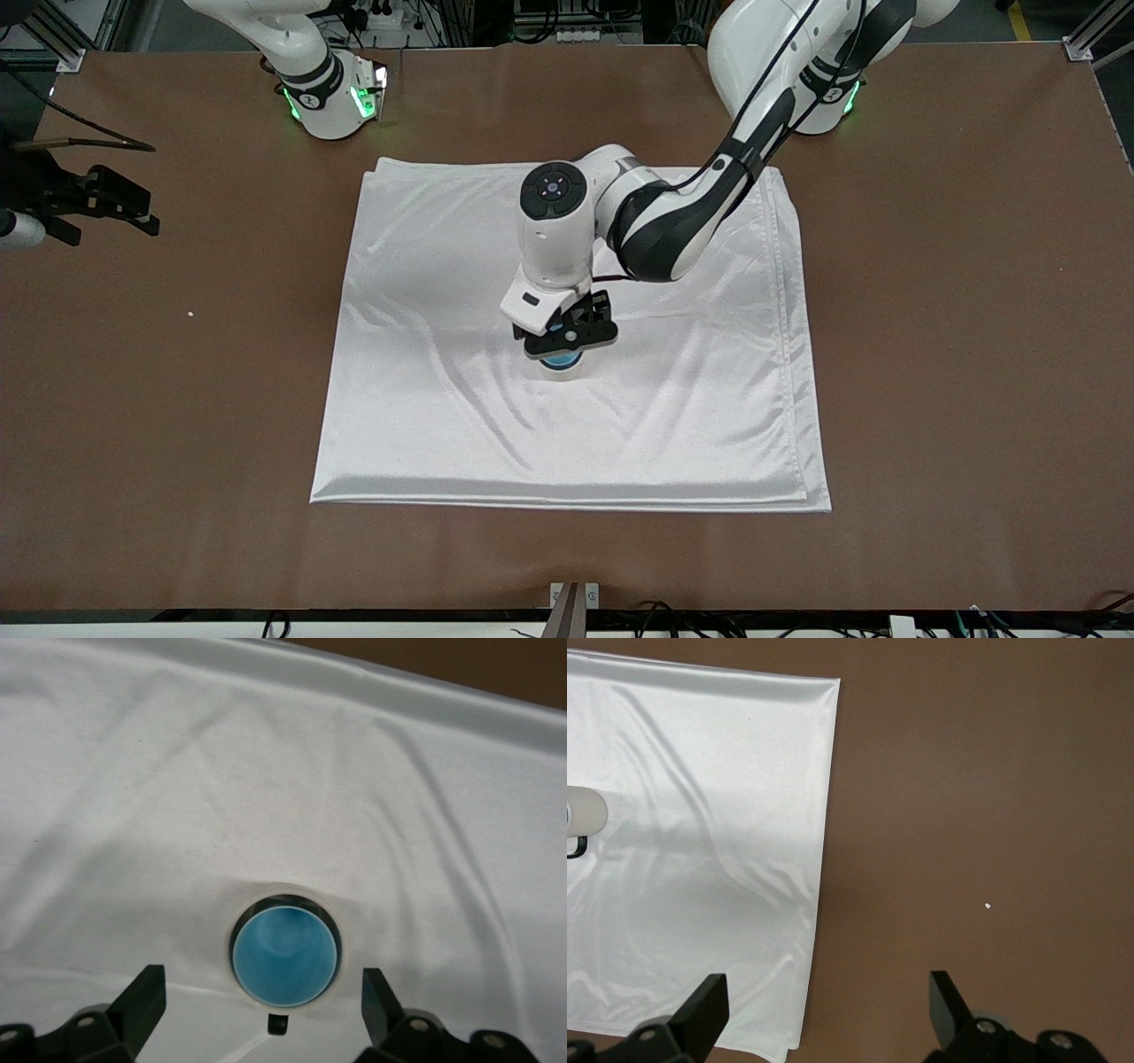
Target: Place blue cup into white mug on cloth
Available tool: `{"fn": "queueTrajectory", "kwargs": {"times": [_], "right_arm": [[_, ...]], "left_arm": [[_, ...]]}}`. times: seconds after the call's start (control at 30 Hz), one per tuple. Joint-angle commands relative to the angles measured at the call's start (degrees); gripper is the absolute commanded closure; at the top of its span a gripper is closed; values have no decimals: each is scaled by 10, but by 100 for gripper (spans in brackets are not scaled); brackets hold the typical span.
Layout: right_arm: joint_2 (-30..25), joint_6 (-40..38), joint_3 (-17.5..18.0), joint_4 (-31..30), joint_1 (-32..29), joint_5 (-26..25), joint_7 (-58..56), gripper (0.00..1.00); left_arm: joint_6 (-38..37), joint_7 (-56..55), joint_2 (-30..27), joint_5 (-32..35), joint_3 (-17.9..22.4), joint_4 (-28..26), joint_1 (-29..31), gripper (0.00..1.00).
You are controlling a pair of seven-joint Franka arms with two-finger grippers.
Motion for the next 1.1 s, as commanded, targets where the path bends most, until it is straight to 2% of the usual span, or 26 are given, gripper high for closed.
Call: {"fn": "queueTrajectory", "kwargs": {"times": [0.0, 0.17, 0.37, 0.53, 0.73, 0.93, 1.07], "right_arm": [[-11, 2, -7, -9, 6, 6, -6, 0], [-11, 2, -7, -10, 6, 6, -6, 0], [-11, 1, -7, -9, 6, 6, -6, 0], [-10, 1, -7, -9, 6, 6, -6, 0], [-7, -8, -7, -9, 12, 6, -5, 0], [-6, -8, -7, -9, 12, 7, -6, 0], [-5, -8, -7, -8, 12, 7, -6, 0]], "left_arm": [[-54, 41, -43, -18, 5, -14, 13, 0], [-68, 76, -107, -52, 20, -70, 28, 0], [-69, 161, -205, -109, 90, -155, 19, 0], [-69, 200, -282, -121, 120, -237, 12, 0], [-69, 231, -352, -121, 127, -307, 27, 0], [-69, 280, -416, -121, 127, -356, 69, 0], [-82, 285, -441, -121, 124, -370, 100, 0]]}}
